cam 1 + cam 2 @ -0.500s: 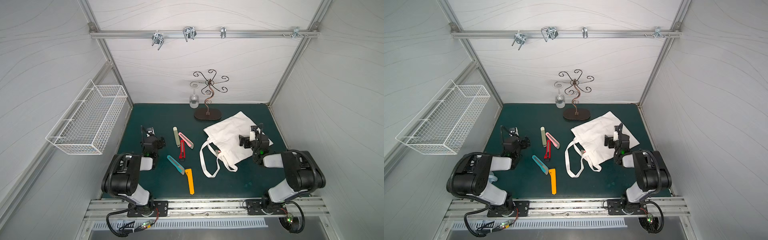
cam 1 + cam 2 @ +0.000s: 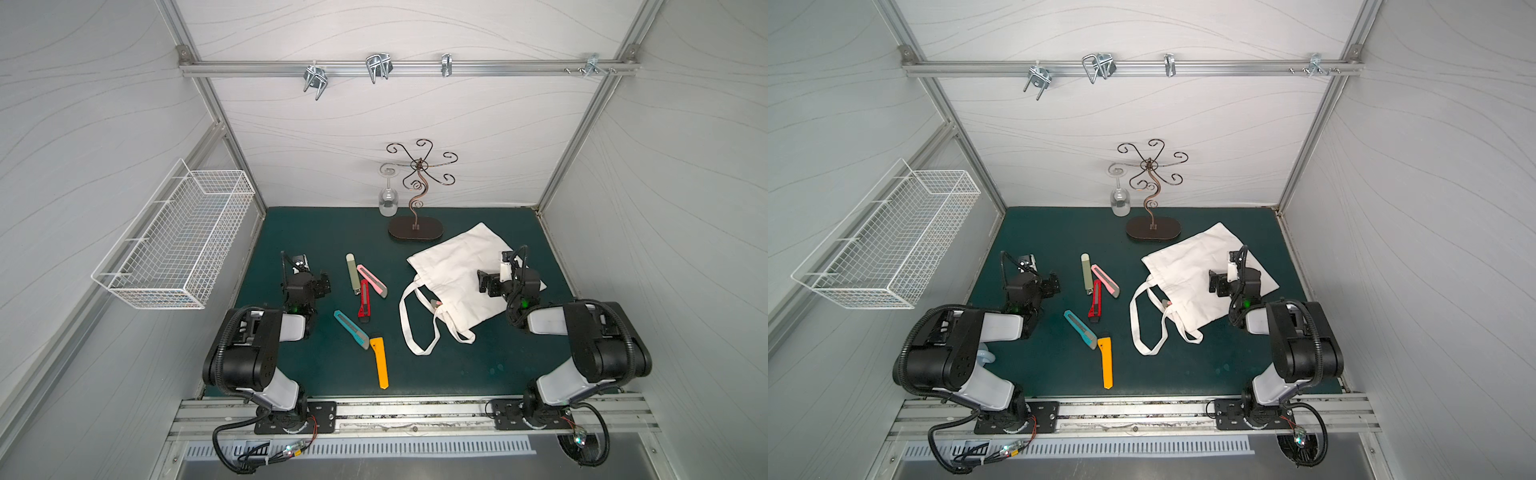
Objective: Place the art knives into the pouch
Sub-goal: Open the pouch at the center of the board.
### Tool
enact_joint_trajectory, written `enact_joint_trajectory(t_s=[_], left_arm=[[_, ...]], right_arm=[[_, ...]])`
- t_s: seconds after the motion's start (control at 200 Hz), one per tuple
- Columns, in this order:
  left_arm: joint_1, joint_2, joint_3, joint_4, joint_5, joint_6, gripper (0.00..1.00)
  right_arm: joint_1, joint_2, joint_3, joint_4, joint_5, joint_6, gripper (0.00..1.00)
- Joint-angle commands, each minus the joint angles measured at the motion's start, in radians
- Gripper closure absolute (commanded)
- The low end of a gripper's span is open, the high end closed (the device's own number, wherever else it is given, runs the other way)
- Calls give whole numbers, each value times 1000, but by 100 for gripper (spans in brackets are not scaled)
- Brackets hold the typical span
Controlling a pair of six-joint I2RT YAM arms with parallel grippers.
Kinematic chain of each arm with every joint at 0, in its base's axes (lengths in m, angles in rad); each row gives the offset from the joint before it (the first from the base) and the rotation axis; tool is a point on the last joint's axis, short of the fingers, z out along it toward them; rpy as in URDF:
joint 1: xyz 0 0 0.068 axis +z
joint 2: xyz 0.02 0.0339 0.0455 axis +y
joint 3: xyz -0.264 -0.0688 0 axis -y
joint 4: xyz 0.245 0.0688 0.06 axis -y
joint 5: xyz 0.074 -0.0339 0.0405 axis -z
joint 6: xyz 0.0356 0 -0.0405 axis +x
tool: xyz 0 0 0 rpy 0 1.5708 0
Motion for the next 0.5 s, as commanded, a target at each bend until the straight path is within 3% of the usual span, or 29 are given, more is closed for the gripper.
enact_joint_trajectory(t_s=[0.0, 0.495], left_arm=[[6, 10, 33, 29, 8, 3, 1], [7, 8, 30, 33, 9, 4, 1]], right_arm=[[-10, 13, 27, -14, -18, 3, 1], [-22, 14, 31, -23, -33, 9, 1]])
